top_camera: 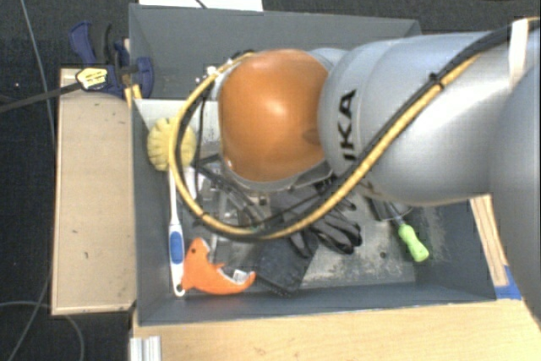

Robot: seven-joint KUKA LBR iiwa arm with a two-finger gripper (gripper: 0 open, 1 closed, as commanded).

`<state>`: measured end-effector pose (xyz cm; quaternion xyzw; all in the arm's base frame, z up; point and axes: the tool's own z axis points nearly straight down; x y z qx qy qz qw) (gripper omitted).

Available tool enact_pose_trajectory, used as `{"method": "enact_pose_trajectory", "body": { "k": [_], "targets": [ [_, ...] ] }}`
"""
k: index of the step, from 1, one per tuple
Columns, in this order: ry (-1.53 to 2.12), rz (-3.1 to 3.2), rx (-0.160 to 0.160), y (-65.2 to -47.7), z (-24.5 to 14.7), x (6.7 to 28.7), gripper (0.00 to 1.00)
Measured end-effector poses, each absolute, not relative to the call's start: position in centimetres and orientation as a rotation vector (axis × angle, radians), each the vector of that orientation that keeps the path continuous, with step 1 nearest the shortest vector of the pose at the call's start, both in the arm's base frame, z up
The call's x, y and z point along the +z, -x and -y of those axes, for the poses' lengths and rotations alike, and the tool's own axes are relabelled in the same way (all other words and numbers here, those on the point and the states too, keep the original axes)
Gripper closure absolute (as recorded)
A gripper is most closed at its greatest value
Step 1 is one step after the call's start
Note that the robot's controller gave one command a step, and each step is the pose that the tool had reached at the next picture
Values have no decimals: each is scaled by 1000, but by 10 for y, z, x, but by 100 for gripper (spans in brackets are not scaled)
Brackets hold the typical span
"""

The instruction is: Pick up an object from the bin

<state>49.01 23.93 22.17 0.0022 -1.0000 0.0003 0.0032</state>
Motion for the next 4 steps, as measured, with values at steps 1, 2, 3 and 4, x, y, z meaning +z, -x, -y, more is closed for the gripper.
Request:
{"method": "enact_pose_trajectory", "body": {
  "k": [1, 2, 3, 4],
  "targets": [
    [5, 3143, -3, -492, -238, 226, 0],
    [85, 3141, -6, -479, -221, 80, 0],
    [-73, 3145, -6, -477, -249, 161, 0],
    [160, 3133, 0, -479, -163, 99, 0]
  ]
}}
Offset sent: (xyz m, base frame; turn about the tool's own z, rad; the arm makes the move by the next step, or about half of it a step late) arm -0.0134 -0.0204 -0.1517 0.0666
